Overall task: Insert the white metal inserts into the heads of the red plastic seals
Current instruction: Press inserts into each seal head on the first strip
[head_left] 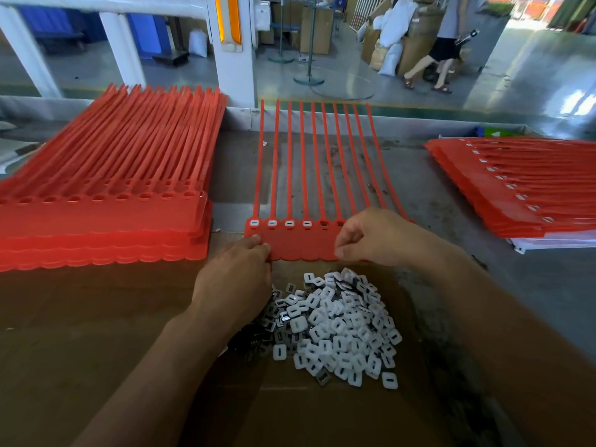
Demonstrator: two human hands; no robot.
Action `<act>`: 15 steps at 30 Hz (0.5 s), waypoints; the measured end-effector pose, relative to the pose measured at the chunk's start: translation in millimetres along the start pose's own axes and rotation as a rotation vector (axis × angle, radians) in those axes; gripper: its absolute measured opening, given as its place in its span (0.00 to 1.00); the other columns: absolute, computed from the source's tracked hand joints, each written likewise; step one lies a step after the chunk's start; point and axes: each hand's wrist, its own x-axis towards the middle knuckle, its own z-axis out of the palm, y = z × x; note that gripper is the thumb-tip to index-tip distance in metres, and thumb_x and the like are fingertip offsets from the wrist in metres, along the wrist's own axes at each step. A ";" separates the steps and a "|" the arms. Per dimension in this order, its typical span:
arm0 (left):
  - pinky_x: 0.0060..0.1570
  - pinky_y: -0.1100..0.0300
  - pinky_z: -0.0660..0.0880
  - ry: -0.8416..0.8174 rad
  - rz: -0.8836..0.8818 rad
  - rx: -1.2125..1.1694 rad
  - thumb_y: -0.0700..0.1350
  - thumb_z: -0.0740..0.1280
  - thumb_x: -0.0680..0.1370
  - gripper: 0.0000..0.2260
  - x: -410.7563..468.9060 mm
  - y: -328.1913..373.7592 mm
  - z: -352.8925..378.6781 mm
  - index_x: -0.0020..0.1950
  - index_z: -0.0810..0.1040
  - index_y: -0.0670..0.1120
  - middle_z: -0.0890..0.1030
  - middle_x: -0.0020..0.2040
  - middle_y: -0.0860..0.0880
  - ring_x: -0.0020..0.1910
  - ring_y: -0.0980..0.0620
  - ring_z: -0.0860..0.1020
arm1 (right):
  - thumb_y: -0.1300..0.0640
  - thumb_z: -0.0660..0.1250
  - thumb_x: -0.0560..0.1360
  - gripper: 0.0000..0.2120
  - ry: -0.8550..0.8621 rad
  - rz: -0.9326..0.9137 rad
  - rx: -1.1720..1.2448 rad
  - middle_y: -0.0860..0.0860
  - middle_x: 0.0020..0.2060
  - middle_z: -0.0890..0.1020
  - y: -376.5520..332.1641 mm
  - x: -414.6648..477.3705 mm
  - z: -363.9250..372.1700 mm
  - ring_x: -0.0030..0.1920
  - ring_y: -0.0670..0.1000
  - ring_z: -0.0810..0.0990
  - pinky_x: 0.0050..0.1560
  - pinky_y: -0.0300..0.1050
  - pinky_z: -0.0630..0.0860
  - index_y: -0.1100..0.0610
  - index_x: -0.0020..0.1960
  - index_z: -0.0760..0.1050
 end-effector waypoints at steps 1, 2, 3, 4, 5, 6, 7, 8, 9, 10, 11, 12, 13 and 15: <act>0.63 0.58 0.66 0.001 -0.004 0.000 0.45 0.56 0.79 0.16 -0.1 0.2 0.0 0.66 0.72 0.47 0.69 0.69 0.51 0.66 0.52 0.68 | 0.52 0.70 0.72 0.02 -0.029 0.008 -0.035 0.37 0.38 0.76 0.0 -2.2 0.6 0.44 0.39 0.75 0.45 0.35 0.69 0.46 0.41 0.78; 0.62 0.58 0.66 0.003 -0.005 0.002 0.45 0.56 0.79 0.16 -0.4 0.5 -0.2 0.65 0.72 0.47 0.70 0.68 0.51 0.65 0.51 0.68 | 0.52 0.70 0.72 0.01 -0.046 0.009 -0.061 0.37 0.38 0.75 -0.3 -3.6 1.6 0.46 0.40 0.75 0.48 0.36 0.69 0.47 0.44 0.79; 0.61 0.58 0.66 0.006 -0.003 0.004 0.45 0.56 0.79 0.15 -0.5 0.9 -0.3 0.64 0.73 0.47 0.70 0.67 0.51 0.64 0.51 0.69 | 0.53 0.70 0.72 0.03 -0.053 0.006 -0.070 0.37 0.39 0.74 -0.2 -3.9 2.8 0.46 0.40 0.74 0.49 0.37 0.68 0.48 0.46 0.79; 0.61 0.58 0.67 0.009 -0.002 0.004 0.44 0.56 0.79 0.15 -0.6 1.4 -0.4 0.63 0.73 0.47 0.71 0.66 0.51 0.63 0.51 0.70 | 0.53 0.70 0.72 0.05 -0.056 -0.001 -0.062 0.36 0.39 0.74 -0.1 -3.9 4.1 0.47 0.40 0.74 0.49 0.36 0.67 0.49 0.47 0.80; 0.60 0.59 0.67 0.012 -0.001 0.004 0.44 0.56 0.79 0.14 -0.4 1.6 -0.4 0.63 0.74 0.46 0.72 0.65 0.50 0.63 0.51 0.70 | 0.53 0.71 0.71 0.05 -0.058 -0.012 -0.052 0.36 0.39 0.74 -0.7 -3.3 5.4 0.46 0.40 0.74 0.47 0.35 0.67 0.48 0.47 0.80; 0.60 0.59 0.67 0.014 0.000 0.003 0.44 0.56 0.79 0.14 -0.3 1.9 -0.6 0.62 0.74 0.46 0.72 0.64 0.50 0.62 0.51 0.70 | 0.54 0.71 0.71 0.05 -0.065 -0.027 -0.049 0.36 0.38 0.74 -1.3 -3.2 6.9 0.45 0.39 0.74 0.45 0.34 0.67 0.48 0.47 0.79; 0.60 0.59 0.66 0.014 0.001 0.003 0.44 0.56 0.79 0.14 0.1 2.0 -0.6 0.62 0.74 0.46 0.72 0.65 0.50 0.62 0.51 0.70 | 0.54 0.72 0.71 0.05 -0.076 -0.034 -0.052 0.36 0.37 0.74 -2.2 -2.9 8.7 0.44 0.38 0.74 0.42 0.32 0.67 0.47 0.45 0.79; 0.61 0.59 0.66 0.014 0.004 0.005 0.44 0.56 0.79 0.14 0.2 2.0 -0.6 0.62 0.74 0.46 0.72 0.65 0.50 0.63 0.51 0.70 | 0.54 0.72 0.70 0.04 -0.083 -0.039 -0.055 0.37 0.36 0.74 -2.9 -2.7 10.2 0.42 0.37 0.73 0.40 0.31 0.66 0.47 0.43 0.78; 0.61 0.59 0.66 0.016 0.007 0.007 0.44 0.56 0.79 0.14 0.1 2.0 -0.4 0.62 0.74 0.46 0.72 0.64 0.50 0.63 0.51 0.70 | 0.54 0.72 0.70 0.05 -0.089 -0.043 -0.057 0.37 0.35 0.75 -3.5 -2.5 11.5 0.40 0.37 0.73 0.39 0.32 0.67 0.46 0.40 0.77; 0.61 0.59 0.65 0.017 0.010 0.008 0.44 0.56 0.79 0.14 0.0 2.1 -0.3 0.62 0.74 0.46 0.73 0.64 0.50 0.62 0.51 0.70 | 0.54 0.73 0.70 0.06 -0.091 -0.044 -0.057 0.38 0.35 0.76 -3.5 -2.2 12.2 0.39 0.38 0.74 0.38 0.32 0.68 0.46 0.38 0.76; 0.61 0.59 0.65 0.019 0.011 0.009 0.44 0.56 0.79 0.14 0.0 2.1 -0.4 0.61 0.74 0.46 0.73 0.64 0.50 0.62 0.51 0.70 | 0.54 0.73 0.70 0.07 -0.092 -0.047 -0.061 0.39 0.34 0.76 -3.5 -1.7 12.5 0.39 0.38 0.75 0.37 0.33 0.68 0.46 0.37 0.76; 0.60 0.59 0.65 0.019 0.008 0.007 0.44 0.56 0.79 0.14 -0.2 2.2 -0.7 0.61 0.75 0.46 0.73 0.64 0.49 0.62 0.51 0.70 | 0.53 0.73 0.70 0.07 -0.095 -0.050 -0.069 0.39 0.34 0.77 -3.9 -1.7 12.4 0.39 0.38 0.75 0.37 0.33 0.68 0.47 0.36 0.75; 0.60 0.59 0.66 0.019 0.005 0.006 0.44 0.56 0.79 0.14 -0.2 2.4 -0.9 0.61 0.75 0.46 0.73 0.63 0.49 0.62 0.51 0.70 | 0.53 0.72 0.70 0.08 -0.099 -0.053 -0.085 0.40 0.35 0.77 -4.2 -2.0 12.4 0.39 0.39 0.75 0.36 0.33 0.68 0.46 0.36 0.75; 0.60 0.59 0.66 0.017 0.003 0.006 0.44 0.56 0.79 0.14 -0.4 2.5 -1.5 0.61 0.75 0.46 0.73 0.64 0.49 0.62 0.50 0.70 | 0.52 0.71 0.71 0.08 -0.113 -0.056 -0.106 0.40 0.35 0.77 -4.2 -2.7 12.7 0.39 0.38 0.74 0.36 0.33 0.67 0.46 0.36 0.74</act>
